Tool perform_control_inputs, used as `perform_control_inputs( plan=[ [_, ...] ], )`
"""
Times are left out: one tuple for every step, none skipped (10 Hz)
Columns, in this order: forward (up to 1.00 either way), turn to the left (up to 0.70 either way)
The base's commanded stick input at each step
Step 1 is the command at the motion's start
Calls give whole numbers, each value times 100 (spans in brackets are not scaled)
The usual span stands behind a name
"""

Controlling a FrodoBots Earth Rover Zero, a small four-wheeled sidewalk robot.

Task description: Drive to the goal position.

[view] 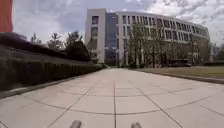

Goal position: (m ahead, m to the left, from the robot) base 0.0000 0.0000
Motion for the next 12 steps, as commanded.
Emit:
perform_control_inputs(
  plan=[
    [8,2],
    [8,2],
    [8,2],
    [8,2],
    [8,2],
    [8,2],
    [8,2],
    [7,2],
    [3,7],
    [3,7],
    [6,2],
    [0,0]
  ],
)
